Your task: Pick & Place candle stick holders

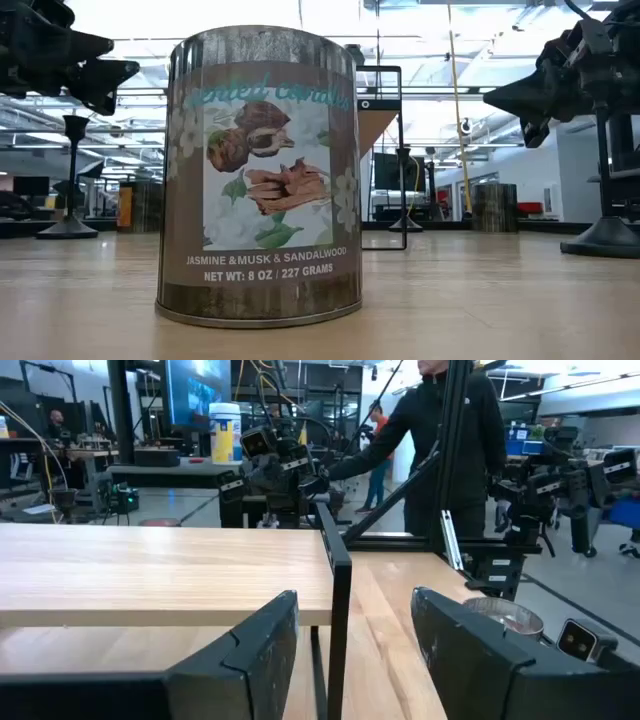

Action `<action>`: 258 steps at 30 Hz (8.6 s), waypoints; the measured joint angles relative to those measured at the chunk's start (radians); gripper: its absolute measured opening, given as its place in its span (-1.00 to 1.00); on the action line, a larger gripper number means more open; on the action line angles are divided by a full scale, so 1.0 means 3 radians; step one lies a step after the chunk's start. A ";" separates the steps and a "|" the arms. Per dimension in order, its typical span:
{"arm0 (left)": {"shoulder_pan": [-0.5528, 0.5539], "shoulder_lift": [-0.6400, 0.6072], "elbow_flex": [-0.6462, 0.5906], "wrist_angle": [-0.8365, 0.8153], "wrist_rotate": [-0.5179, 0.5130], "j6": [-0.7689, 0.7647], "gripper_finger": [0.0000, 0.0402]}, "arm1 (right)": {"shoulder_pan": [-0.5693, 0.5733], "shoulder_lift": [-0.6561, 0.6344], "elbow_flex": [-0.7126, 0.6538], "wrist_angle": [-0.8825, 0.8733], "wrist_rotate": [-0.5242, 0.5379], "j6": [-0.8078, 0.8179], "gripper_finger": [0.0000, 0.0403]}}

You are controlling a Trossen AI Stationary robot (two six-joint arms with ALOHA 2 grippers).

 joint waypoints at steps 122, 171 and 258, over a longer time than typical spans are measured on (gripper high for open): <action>0.0001 0.0000 0.0000 0.0000 0.0000 0.0000 0.01 | 0.0000 0.0001 -0.0001 0.0000 0.0000 0.0000 -1.00; 0.0000 -0.0001 0.0000 0.0000 -0.0186 0.0000 0.01 | 0.0000 0.0001 0.0000 0.0196 -0.0014 -0.0061 -1.00; 0.0584 0.2447 0.3689 -0.5326 -0.0816 -0.2841 0.01 | 0.0000 0.0000 0.0000 0.0200 0.0004 0.0177 -1.00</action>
